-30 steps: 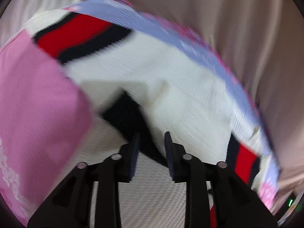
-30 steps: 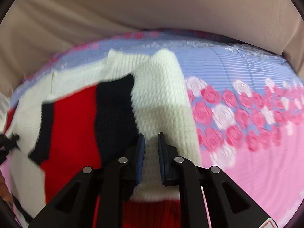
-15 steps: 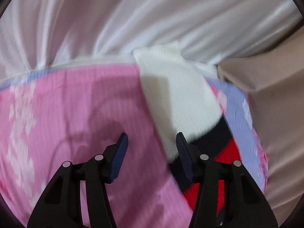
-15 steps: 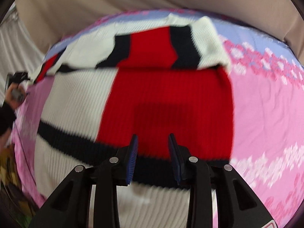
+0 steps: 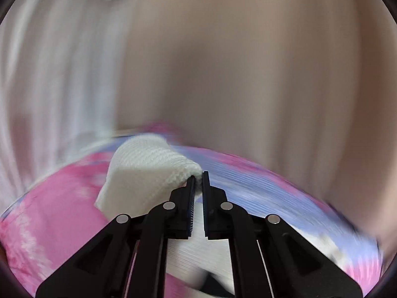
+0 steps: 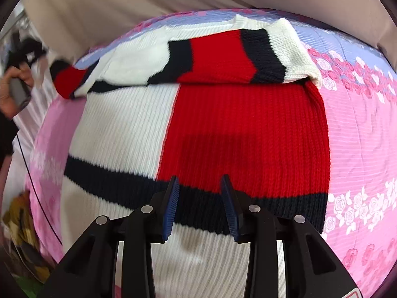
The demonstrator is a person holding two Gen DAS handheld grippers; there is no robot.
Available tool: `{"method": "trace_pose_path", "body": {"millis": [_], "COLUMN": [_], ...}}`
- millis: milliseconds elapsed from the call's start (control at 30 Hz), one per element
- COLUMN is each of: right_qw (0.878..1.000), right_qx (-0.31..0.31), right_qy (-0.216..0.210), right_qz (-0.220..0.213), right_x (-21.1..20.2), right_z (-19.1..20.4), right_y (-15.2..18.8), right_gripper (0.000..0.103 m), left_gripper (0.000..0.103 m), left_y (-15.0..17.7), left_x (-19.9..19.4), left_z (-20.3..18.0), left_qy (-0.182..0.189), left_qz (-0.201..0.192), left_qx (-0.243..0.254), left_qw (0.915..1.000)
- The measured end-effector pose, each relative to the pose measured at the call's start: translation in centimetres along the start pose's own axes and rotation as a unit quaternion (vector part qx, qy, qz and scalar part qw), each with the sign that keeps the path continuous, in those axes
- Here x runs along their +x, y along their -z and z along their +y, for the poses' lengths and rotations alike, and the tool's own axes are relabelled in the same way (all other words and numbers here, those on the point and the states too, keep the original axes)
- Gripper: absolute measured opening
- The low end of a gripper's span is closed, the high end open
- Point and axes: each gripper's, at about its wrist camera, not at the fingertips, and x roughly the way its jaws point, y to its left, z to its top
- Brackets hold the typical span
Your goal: Fold small clothes
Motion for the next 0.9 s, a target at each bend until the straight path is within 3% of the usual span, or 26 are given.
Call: {"method": "trace_pose_path", "body": {"millis": [67, 133, 167, 200, 267, 333, 400, 500, 700, 833, 900], "right_qw": [1.0, 0.999, 0.999, 0.998, 0.997, 0.997, 0.996, 0.996, 0.992, 0.983, 0.982], "right_qx": [0.017, 0.034, 0.04, 0.048, 0.06, 0.066, 0.059, 0.048, 0.087, 0.147, 0.156], "right_qy": [-0.003, 0.002, 0.006, 0.013, 0.028, 0.028, 0.03, 0.007, -0.073, -0.102, -0.099], "right_qz": [-0.009, -0.019, -0.022, -0.026, -0.028, -0.04, -0.058, -0.076, -0.059, -0.027, -0.035], "right_x": [-0.3, -0.5, -0.5, -0.6, -0.9, -1.5, -2.0, -1.4, 4.7, 9.3, 10.3], "right_z": [-0.9, -2.4, -3.1, -4.0, -5.8, -7.2, -8.1, -9.0, -9.7, -10.5, -10.1], "right_y": [-0.3, -0.5, -0.5, -0.5, -0.6, -0.8, -1.8, -4.4, -12.8, -16.5, -17.5], "right_gripper": [0.035, 0.035, 0.035, 0.035, 0.036, 0.043, 0.054, 0.057, 0.06, 0.06, 0.061], "left_gripper": [0.008, 0.016, 0.037, 0.045, 0.047, 0.052, 0.058, 0.068, 0.068, 0.064, 0.049], "left_y": [3.9, 8.7, 11.9, 14.9, 18.7, 20.2, 19.4, 16.7, 12.3, 11.9, 11.8], "left_x": [-0.9, -0.1, 0.7, 1.4, 1.8, 1.5, 1.6, 2.6, 6.4, 8.7, 9.4], "left_z": [-6.9, -11.9, -14.0, -15.1, -15.0, -13.6, -10.0, -4.8, 3.8, 6.9, 7.6], "left_qy": [0.063, 0.097, 0.109, 0.108, 0.113, 0.114, 0.093, 0.053, 0.004, -0.006, -0.024], "left_qz": [0.042, 0.098, 0.138, 0.172, 0.21, 0.223, 0.214, 0.191, 0.179, 0.184, 0.187], "left_qx": [0.041, 0.071, 0.08, 0.076, 0.048, 0.014, -0.042, -0.121, -0.243, -0.295, -0.299], "left_qw": [0.9963, 0.9879, 0.9813, 0.9763, 0.97, 0.9679, 0.9715, 0.9726, 0.9532, 0.9376, 0.9355]}}
